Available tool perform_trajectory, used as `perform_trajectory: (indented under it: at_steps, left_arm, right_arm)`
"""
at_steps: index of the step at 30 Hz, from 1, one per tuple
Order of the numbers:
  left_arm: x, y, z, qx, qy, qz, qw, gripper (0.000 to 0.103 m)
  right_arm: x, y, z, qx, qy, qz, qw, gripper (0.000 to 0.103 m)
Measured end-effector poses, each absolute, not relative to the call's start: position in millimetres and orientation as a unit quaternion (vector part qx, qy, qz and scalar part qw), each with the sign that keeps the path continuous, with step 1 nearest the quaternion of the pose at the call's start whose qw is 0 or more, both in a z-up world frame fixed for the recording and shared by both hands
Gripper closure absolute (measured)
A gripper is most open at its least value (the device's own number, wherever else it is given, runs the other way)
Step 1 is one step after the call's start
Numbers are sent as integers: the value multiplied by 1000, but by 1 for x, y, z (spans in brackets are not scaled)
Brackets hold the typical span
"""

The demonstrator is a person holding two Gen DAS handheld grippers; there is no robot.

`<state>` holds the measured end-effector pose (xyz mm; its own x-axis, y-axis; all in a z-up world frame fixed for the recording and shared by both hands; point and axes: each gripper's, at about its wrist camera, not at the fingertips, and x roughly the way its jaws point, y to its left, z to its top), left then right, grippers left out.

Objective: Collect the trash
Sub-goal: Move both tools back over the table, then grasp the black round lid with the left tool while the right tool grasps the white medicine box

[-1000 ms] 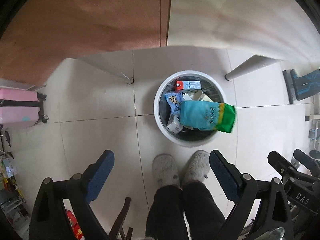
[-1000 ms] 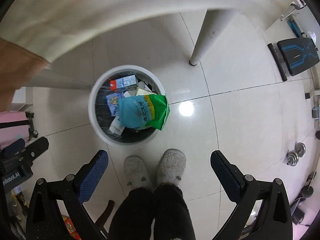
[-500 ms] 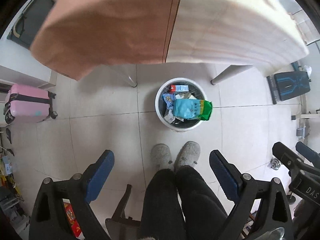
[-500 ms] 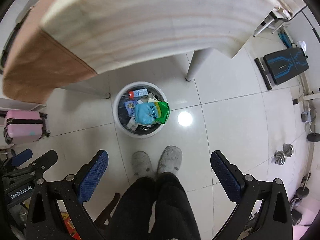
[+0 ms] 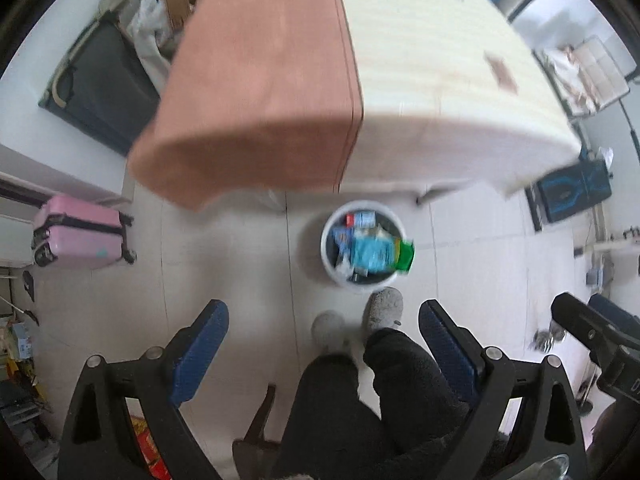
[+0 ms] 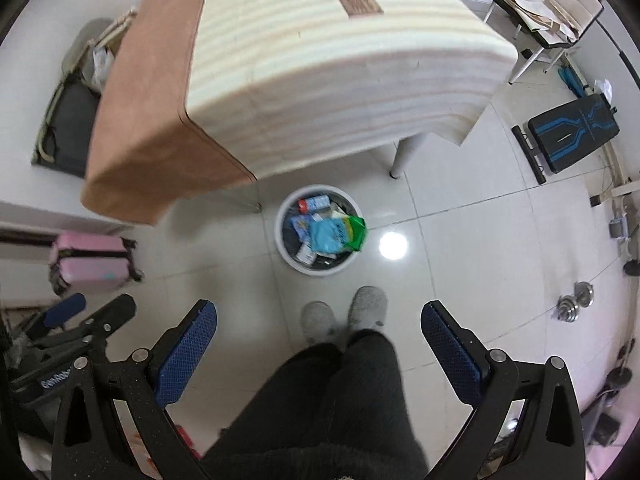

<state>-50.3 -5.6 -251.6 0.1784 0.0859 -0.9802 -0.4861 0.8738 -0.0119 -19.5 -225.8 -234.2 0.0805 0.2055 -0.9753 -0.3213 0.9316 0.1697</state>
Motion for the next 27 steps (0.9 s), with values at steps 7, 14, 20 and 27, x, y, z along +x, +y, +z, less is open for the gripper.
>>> perform_trajectory:
  at_steps: [7, 14, 20, 27]
  left_arm:
    - [35, 29, -204, -137, 564, 229, 781, 6]
    - [173, 78, -191, -148, 545, 276, 778, 6]
    - [298, 117, -220, -180, 571, 311, 738, 6]
    - [390, 164, -262, -193, 600, 356, 690, 6]
  right_arm:
    - [55, -180, -183, -71, 632, 224, 738, 0]
    - [216, -127, -158, -147, 606, 250, 741, 0]
    - [389, -75, -180, -201, 608, 256, 724, 0]
    - [532, 9, -252, -342, 615, 290, 649, 0]
